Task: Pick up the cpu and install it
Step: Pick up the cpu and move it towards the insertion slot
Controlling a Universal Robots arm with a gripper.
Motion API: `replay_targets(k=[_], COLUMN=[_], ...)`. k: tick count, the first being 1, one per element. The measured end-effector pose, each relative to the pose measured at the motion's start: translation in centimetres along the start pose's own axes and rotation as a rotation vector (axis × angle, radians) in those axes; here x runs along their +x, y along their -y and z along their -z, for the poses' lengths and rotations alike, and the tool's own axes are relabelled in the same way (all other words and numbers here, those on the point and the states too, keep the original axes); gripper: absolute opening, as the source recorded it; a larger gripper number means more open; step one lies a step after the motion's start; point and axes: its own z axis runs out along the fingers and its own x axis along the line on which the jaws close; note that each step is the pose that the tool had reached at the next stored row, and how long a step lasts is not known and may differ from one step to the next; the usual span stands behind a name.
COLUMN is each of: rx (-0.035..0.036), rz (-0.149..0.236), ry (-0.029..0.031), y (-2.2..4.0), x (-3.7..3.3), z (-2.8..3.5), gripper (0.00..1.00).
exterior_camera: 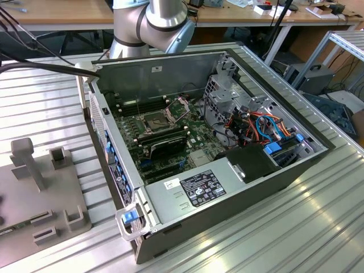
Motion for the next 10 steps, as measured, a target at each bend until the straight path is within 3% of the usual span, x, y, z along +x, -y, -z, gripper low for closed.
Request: replay_targets(k=[10], rx=[0.0001], rz=[0.0], ry=[-0.0001], y=[0.0], x=[-0.01], z=[-0.23], gripper=[0.54])
